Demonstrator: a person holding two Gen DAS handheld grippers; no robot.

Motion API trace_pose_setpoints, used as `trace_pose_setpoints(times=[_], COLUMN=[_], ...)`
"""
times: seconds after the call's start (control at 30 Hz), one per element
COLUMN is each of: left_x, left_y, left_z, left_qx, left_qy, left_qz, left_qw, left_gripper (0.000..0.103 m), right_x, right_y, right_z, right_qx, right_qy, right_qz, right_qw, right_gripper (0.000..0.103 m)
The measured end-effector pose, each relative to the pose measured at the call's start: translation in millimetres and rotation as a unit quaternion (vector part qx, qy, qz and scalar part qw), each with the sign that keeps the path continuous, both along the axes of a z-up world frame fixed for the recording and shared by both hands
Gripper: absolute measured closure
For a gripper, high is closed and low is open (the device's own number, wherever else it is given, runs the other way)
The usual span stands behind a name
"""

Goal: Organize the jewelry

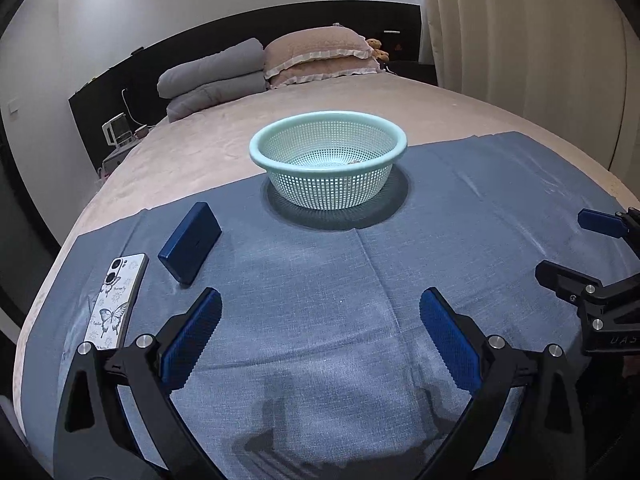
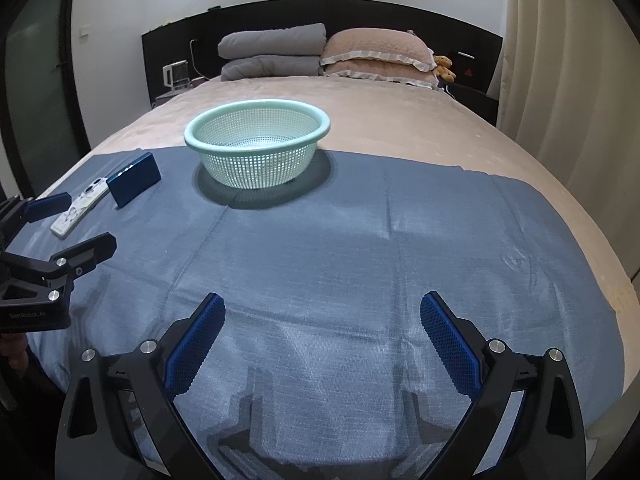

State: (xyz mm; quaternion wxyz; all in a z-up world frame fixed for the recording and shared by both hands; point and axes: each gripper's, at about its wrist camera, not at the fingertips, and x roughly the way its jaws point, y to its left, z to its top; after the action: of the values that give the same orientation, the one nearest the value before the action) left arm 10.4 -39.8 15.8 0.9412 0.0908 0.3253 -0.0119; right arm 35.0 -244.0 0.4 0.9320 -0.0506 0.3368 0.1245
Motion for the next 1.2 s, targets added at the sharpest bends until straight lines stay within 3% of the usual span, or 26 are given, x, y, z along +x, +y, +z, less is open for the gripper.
trace_pose_setpoints(times=[0.73,1.2], left_x=[-2.4,0.5], left_y=[-9.4,-4.2], left_z=[-0.7,-3.6], left_qx=[0.017,0.004], left_qy=[0.001,0.017], left_qz=[-0.017,-0.012], left_qw=[0.9997,0.9998], left_gripper=[0.006,0.006], right_x=[-1.2,-0.1], right_y=[2.9,6.8], right_z=[2.1,-0.7], right_qx=[-0.016,-0.029], right_qy=[-0.017,-0.015], right_qz=[-0.006,0.006], right_qw=[1.000,0.999], right_gripper=[0.009,0.009])
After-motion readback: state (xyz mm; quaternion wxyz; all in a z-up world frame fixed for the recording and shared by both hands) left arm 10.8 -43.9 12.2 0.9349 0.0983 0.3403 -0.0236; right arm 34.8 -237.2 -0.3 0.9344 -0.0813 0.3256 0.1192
